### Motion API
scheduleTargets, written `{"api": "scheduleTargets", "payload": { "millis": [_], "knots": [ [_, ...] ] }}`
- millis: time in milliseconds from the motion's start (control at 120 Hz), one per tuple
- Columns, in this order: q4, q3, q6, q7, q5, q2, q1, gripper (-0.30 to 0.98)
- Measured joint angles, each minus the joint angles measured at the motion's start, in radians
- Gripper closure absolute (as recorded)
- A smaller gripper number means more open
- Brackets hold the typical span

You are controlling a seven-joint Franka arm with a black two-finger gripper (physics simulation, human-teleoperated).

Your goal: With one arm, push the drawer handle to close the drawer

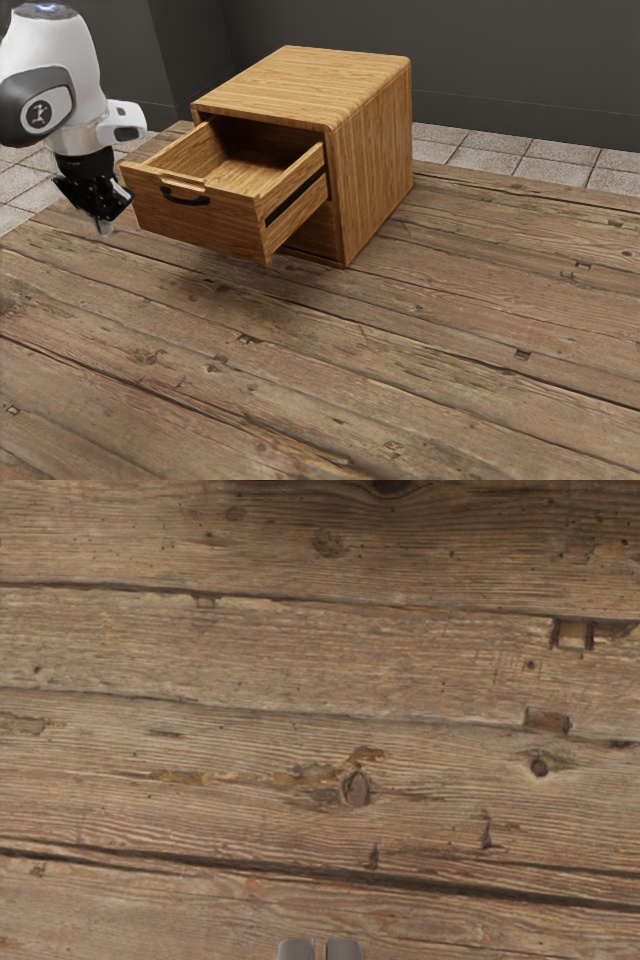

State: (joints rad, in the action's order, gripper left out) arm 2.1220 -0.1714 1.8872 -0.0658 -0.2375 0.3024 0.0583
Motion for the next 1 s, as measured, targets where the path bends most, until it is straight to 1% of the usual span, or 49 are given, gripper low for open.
{"api": "scheduleTargets", "payload": {
  "millis": [200, 358, 617, 1000],
  "knots": [
    [-0.017, -0.013, 0.214, -0.019, -0.003, -0.101, 0.013, 0.78],
    [-0.055, -0.013, 0.307, -0.03, -0.004, -0.147, 0.032, 0.78],
    [-0.116, -0.01, 0.379, -0.043, -0.005, -0.238, 0.034, 0.79],
    [-0.256, -0.008, 0.406, -0.054, -0.006, -0.38, 0.025, 0.79]
  ]
}}
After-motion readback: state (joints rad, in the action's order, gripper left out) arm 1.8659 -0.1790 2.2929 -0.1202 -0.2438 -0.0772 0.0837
